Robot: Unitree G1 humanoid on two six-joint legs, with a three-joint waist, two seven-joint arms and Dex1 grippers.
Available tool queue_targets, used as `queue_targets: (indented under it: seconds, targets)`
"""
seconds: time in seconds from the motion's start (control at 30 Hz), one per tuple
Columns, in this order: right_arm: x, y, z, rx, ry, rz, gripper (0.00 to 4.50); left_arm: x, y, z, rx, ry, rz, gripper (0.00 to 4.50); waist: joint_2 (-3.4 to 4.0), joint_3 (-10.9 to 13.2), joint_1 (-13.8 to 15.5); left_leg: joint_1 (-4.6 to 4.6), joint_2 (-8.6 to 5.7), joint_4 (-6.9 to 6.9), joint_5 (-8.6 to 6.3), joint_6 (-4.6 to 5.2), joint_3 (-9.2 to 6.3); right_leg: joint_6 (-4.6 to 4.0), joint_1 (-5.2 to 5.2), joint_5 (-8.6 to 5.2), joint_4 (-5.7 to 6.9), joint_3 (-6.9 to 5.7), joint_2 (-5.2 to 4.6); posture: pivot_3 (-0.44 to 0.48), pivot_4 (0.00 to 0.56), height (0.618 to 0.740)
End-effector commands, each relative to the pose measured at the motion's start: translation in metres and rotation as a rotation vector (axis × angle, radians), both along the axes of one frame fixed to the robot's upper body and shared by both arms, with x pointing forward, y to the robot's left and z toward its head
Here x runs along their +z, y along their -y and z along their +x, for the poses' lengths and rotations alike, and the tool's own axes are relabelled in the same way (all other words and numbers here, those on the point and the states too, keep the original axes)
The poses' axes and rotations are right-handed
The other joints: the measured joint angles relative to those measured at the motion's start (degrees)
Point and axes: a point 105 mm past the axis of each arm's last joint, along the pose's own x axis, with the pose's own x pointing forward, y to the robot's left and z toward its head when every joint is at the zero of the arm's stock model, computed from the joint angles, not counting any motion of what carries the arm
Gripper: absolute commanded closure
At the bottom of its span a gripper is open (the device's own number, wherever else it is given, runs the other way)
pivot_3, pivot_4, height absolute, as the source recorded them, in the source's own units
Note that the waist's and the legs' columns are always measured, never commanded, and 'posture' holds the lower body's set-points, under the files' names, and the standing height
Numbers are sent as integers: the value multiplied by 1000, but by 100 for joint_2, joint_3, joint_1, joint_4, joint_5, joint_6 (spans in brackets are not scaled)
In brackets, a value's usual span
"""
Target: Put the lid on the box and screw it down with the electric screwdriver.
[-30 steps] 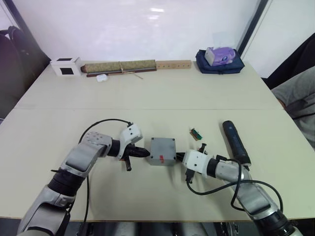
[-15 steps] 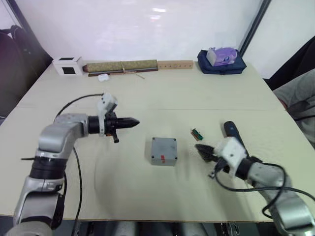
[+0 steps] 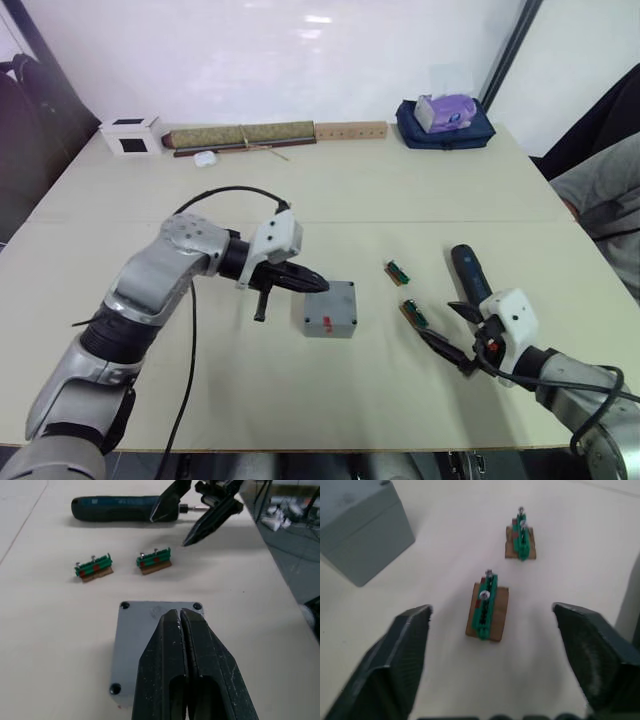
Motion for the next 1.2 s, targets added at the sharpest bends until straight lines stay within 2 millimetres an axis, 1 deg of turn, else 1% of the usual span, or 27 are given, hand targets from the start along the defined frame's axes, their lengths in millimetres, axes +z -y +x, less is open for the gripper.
queue_targets:
  seconds: [0.03, 0.07, 0.1, 0.13, 0.27, 0.3, 0.37, 0.7, 0.77, 0.8, 0.87, 0.9, 1.07, 1.2]
  targets:
    - [2, 0, 6, -18, 36, 9, 18, 4, -1, 0, -11, 41, 6, 4500, 0, 0, 2, 0, 0, 0, 0, 0, 0, 0, 0, 0, 0, 0, 0, 0, 150, 740]
    - [2, 0, 7, -23, 40, 1, 18, 4, -1, 0, -12, 41, 5, 4500, 0, 0, 6, -1, 0, 0, 0, 0, 0, 0, 0, 0, -1, 0, 0, 0, 150, 740]
    - [2, -1, 10, -28, 51, 4, 262, 3, -1, 0, -10, 41, 5, 4500, 0, 0, 7, -1, 0, 0, 0, 0, 0, 0, 0, 0, -1, 0, -1, 0, 150, 740]
    - [3, -1, 12, -33, 61, 6, 262, 3, -1, 0, -3, 39, 4, 4500, 0, 0, 7, -1, 0, 0, 0, 0, 0, 0, 0, 0, -1, 0, -1, 0, 150, 740]
    - [0, -6, 15, -36, 68, 9, 1668, 3, -1, -1, 5, 30, -1, 4500, 0, 1, 5, -2, 1, 0, 0, 0, -1, 1, 0, 0, -3, 0, 0, 0, 150, 740]
    - [-1, -7, 16, -35, 64, 13, 1889, 2, -2, -2, 7, 29, -2, 4500, 0, 1, 6, -2, 1, 0, 0, 1, -2, 1, 0, 0, -3, 0, 0, 0, 150, 740]
    - [-1, -10, 16, -29, 59, 21, 2733, 1, -3, -2, 14, 22, -3, 4500, 0, 1, 7, -3, 2, 0, -1, 1, -2, 2, -1, 0, -3, 0, 0, 0, 150, 740]
    - [-3, -10, 21, -24, 73, 5, 2733, -4, -7, -2, 40, 11, 8, 4500, 1, 1, 7, -3, 1, 0, -1, 2, -2, 2, -1, 0, -4, 0, -1, 0, 150, 740]
    - [-4, -8, 22, -23, 76, -12, 3269, -5, -8, -2, 41, 9, 9, 4500, 1, 1, 7, -3, 1, 0, -1, 2, -2, 2, -1, 1, -4, 0, -1, 0, 150, 740]
    - [-4, -8, 22, -23, 77, -17, 3417, -5, -8, -2, 42, 9, 9, 4500, 1, 1, 7, -3, 1, 0, -1, 2, -2, 2, -1, 0, -4, 0, -1, 0, 150, 740]
    - [-4, -8, 22, -26, 80, -13, 4344, -7, -9, -1, 47, 10, 15, 4500, 1, 1, 6, -3, 1, 0, -1, 2, -2, 2, -1, 0, -4, -1, 0, 0, 150, 740]
    - [-4, -8, 22, -27, 82, -11, 4489, -8, -10, -1, 50, 10, 19, 4500, 1, 1, 5, -3, 1, 0, -1, 2, -2, 2, -1, 0, -4, -1, 0, 0, 150, 740]
    - [-3, -10, 22, -15, 97, -28, 4489, -10, -11, 1, 58, 7, 21, 4500, 1, 1, 7, -3, 2, 0, -1, 2, -2, 2, -1, 0, -4, 0, 0, 0, 150, 740]
    - [6, -8, 23, -28, 123, -13, 4489, -11, -15, 4, 78, 2, 22, 4500, 1, 1, 8, -3, 1, 0, -1, 2, -2, 2, -1, 1, -4, 0, -1, 0, 150, 740]
